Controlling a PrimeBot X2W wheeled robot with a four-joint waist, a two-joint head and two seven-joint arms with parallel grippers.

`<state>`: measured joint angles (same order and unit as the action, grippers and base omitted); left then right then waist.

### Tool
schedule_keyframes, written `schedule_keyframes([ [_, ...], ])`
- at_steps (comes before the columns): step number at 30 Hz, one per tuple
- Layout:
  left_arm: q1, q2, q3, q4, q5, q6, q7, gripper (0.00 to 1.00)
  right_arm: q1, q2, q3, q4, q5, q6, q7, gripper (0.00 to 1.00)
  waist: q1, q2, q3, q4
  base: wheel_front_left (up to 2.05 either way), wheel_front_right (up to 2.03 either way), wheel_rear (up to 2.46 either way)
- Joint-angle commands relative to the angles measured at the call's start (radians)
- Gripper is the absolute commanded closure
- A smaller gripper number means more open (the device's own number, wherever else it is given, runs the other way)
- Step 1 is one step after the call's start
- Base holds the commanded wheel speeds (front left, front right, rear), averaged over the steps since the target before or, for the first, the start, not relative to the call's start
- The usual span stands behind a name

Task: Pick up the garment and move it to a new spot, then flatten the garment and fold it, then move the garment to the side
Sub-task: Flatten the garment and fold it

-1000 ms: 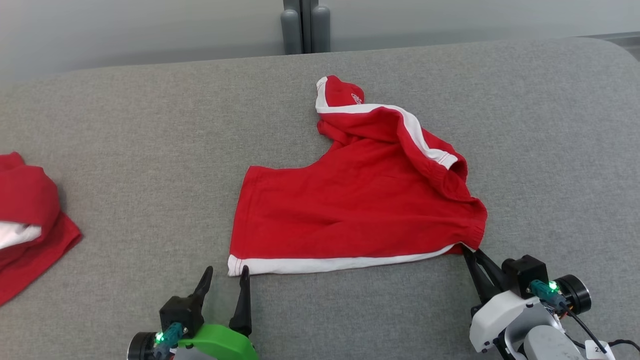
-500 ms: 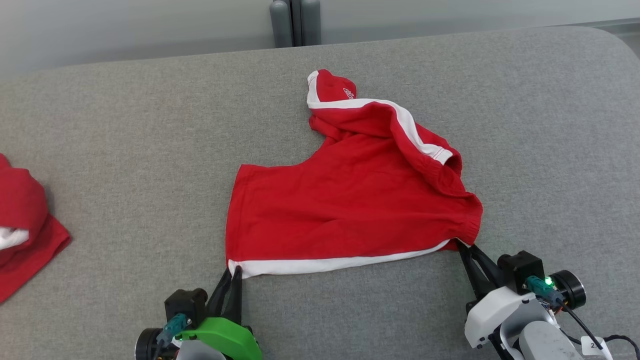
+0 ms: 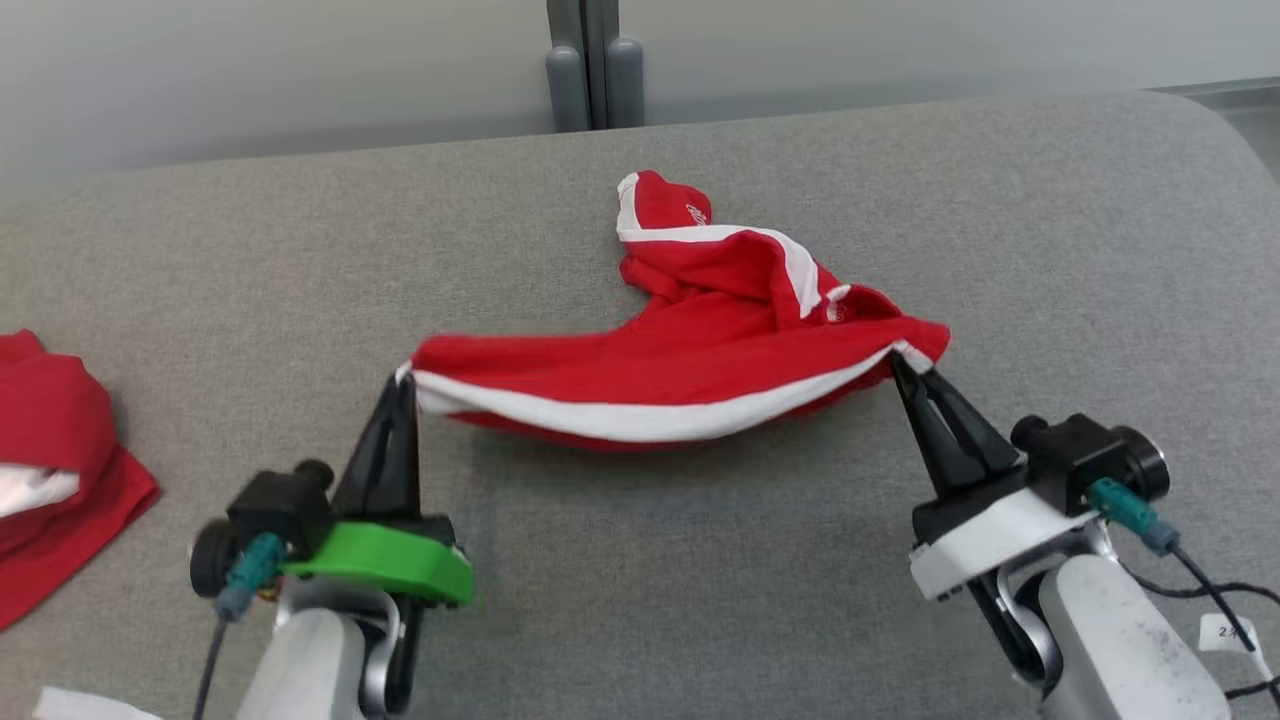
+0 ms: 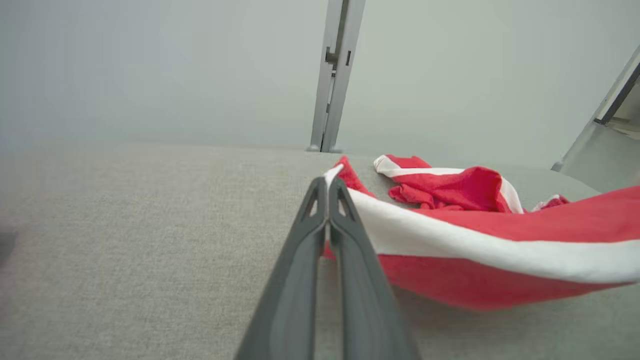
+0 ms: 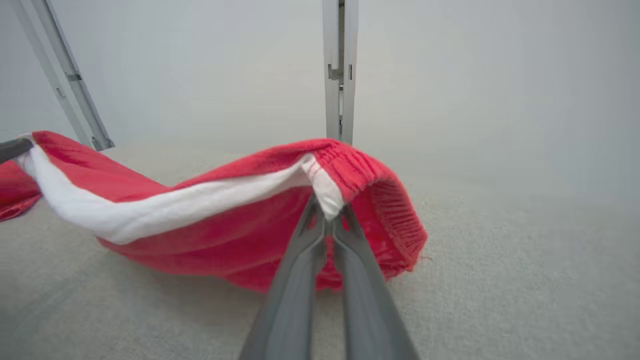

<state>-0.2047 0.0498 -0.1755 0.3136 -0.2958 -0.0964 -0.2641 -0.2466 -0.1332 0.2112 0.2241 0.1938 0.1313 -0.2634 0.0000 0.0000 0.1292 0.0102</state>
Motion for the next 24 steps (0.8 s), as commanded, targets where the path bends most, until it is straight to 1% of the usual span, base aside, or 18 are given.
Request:
schedule_keyframes([
  [1,-0.037,0.016,0.018,-0.033,0.015,-0.008,0.0,1.0,-0.026,-0.016,0.009,-0.034,0.024,-0.001,-0.002,1.0,0.0,0.0,-0.022,0.0,0.0,0.0,0.0],
  [4,-0.12,0.058,0.044,-0.12,0.051,-0.021,0.0,1.0,-0.081,-0.066,0.045,-0.127,0.072,-0.001,-0.002,1.0,0.0,0.0,-0.046,-0.004,0.0,0.0,0.0],
  [9,-0.277,0.153,0.031,-0.222,0.091,-0.031,0.002,1.0,-0.196,-0.153,0.072,-0.252,0.168,-0.001,-0.001,1.0,0.0,0.0,-0.072,-0.012,0.0,0.0,0.0],
  [12,-0.377,0.204,0.014,-0.27,0.094,-0.034,0.052,1.0,-0.276,-0.21,0.07,-0.321,0.212,-0.001,0.04,1.0,0.0,0.0,-0.073,-0.018,0.0,0.0,0.0],
  [15,-0.461,0.24,0.01,-0.277,0.071,-0.033,0.127,1.0,-0.345,-0.245,0.059,-0.363,0.253,-0.001,0.102,1.0,0.0,0.0,-0.045,-0.026,0.0,0.0,0.0],
  [17,-0.51,0.24,0.007,-0.26,0.049,-0.033,0.164,1.0,-0.392,-0.272,0.06,-0.367,0.26,-0.001,0.132,1.0,0.0,0.0,-0.016,-0.027,0.0,0.0,0.0],
  [20,-0.57,0.235,-0.002,-0.209,0.032,-0.034,0.18,1.0,-0.449,-0.301,0.075,-0.327,0.264,-0.001,0.162,1.0,0.0,0.0,0.031,-0.025,0.0,0.0,0.0],
  [22,-0.616,0.237,-0.009,-0.156,0.039,-0.034,0.169,1.0,-0.508,-0.316,0.094,-0.283,0.259,-0.001,0.162,1.0,0.0,0.0,0.071,-0.025,0.0,0.0,0.0],
  [24,-0.671,0.235,-0.013,-0.094,0.052,-0.031,0.151,1.0,-0.567,-0.317,0.114,-0.227,0.258,-0.001,0.147,1.0,0.0,0.0,0.113,-0.024,0.0,0.0,0.0],
])
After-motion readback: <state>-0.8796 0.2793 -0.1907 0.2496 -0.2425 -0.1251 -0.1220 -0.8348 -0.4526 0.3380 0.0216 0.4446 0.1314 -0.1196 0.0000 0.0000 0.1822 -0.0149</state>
